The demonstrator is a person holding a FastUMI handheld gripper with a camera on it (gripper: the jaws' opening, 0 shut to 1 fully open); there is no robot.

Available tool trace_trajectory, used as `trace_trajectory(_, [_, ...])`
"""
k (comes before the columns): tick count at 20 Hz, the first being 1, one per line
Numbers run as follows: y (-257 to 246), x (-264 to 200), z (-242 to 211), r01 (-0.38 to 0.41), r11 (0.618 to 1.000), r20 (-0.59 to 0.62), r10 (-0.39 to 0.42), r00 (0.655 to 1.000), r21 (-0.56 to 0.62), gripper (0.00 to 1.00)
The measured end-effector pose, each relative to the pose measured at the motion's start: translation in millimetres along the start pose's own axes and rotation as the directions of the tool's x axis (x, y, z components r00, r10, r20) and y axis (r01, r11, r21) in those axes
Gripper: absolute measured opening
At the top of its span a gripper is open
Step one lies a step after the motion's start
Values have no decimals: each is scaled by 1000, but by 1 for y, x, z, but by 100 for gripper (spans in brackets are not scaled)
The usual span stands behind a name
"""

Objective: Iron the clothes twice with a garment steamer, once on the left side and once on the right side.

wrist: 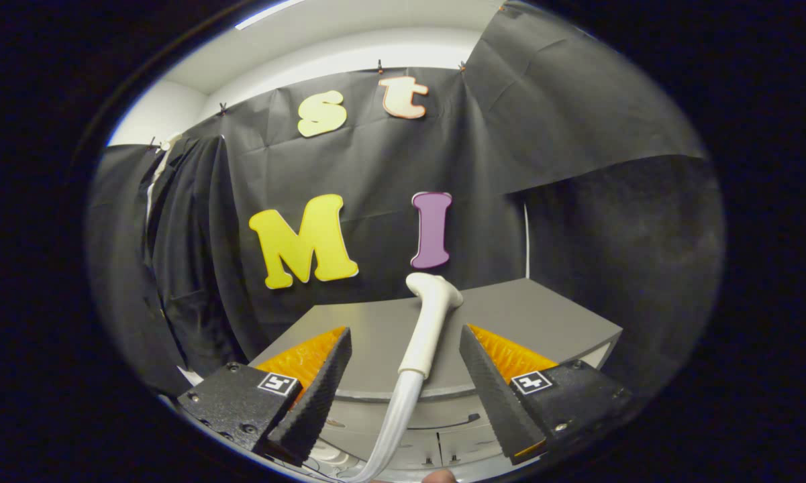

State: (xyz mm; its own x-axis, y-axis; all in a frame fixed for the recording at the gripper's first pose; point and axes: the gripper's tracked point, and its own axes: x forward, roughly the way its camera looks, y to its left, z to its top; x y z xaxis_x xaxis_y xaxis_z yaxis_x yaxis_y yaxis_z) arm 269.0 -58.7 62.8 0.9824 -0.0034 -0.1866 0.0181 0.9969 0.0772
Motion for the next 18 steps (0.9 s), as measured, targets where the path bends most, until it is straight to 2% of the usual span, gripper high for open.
trace_trajectory(5, [-7, 46, -12, -4, 999, -172, 11, 985, 40, 100])
trace_trajectory(10, [-19, 76, -26, 54, 996, -350, -25, 937, 72, 99])
trace_trajectory(14, [-21, 101, -21, 70, 998, -397, -61, 916, 8, 99])
trace_trajectory(18, [-18, 109, -27, 78, 996, -466, -88, 880, -41, 98])
